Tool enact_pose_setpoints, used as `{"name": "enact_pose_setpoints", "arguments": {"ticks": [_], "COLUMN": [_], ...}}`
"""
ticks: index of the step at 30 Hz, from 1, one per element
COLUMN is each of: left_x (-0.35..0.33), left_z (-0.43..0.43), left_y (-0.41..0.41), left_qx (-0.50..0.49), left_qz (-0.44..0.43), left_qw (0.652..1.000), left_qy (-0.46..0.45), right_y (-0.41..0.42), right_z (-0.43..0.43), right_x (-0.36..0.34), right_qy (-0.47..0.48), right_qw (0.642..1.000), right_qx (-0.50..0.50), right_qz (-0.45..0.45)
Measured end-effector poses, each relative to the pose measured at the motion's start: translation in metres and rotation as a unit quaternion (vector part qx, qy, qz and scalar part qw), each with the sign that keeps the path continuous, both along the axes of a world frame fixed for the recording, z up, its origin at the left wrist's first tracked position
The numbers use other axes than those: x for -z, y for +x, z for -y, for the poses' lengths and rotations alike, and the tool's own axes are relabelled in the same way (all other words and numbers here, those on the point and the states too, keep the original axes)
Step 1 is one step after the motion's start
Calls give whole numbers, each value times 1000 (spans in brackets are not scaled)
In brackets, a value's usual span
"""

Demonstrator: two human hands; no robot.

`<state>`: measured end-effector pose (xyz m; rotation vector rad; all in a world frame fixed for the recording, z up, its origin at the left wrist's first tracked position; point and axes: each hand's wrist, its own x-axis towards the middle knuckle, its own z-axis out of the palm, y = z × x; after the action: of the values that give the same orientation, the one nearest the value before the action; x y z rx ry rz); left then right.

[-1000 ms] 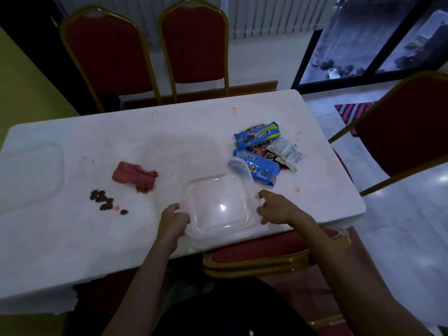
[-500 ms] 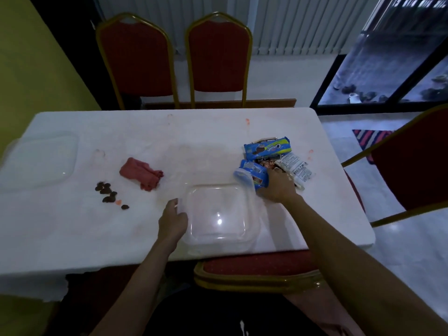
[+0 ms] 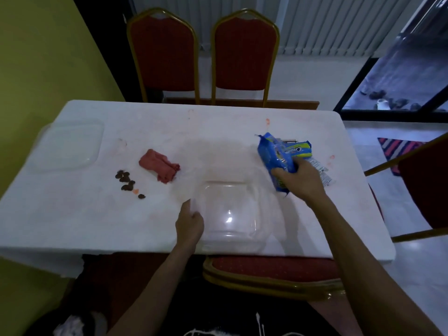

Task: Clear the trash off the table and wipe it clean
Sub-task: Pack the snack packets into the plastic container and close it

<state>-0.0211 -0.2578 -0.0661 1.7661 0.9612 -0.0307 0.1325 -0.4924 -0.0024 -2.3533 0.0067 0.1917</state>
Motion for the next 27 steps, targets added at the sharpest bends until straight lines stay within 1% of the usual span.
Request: {"name": "enact_pose_setpoints", "arguments": {"ticks": [2,4,5,7,9,12,13,16,19,22,25,27], "left_x": [-2,-5,-6,-8,-5,0,1,2,6,6,10,9], "left_z": [-2,-5,-6,-8,-8,-8,-7,-5,-5,-6,-8,-10], "left_y": [4,8,9,9,6,0,-2,-6,-5,-2,0,0], "left_qx": [-45,-72,-82,-100,-102,-67,-52,-1,31,43,60,67], "left_qz": [16,34,46,71,76,46,40,28,14,2,1,2], "left_qw": [998,994,993,989,988,994,996,1000,999,999,997,996], "left_qy": [-51,-70,-76,-88,-92,-70,-59,3,21,28,49,55], "right_y": [-19,-38,-46,-56,-61,-65,-66,-66,-63,-62,-65,-66], "right_z": [-22,-48,-59,-74,-79,-80,-80,-82,-80,-85,-111,-127], "right_x": [-17,-13,-3,17,34,48,52,53,47,43,45,47], "right_qy": [-39,-100,-116,-141,-177,-222,-214,-136,-91,-94,-84,-101], "right_qw": [993,964,948,924,910,894,894,897,915,926,914,909], "right_qx": [-113,-239,-285,-335,-356,-378,-383,-398,-356,-323,-347,-360], "right_qz": [-24,-64,-88,-120,-118,-91,-94,-138,-165,-172,-190,-183]}}
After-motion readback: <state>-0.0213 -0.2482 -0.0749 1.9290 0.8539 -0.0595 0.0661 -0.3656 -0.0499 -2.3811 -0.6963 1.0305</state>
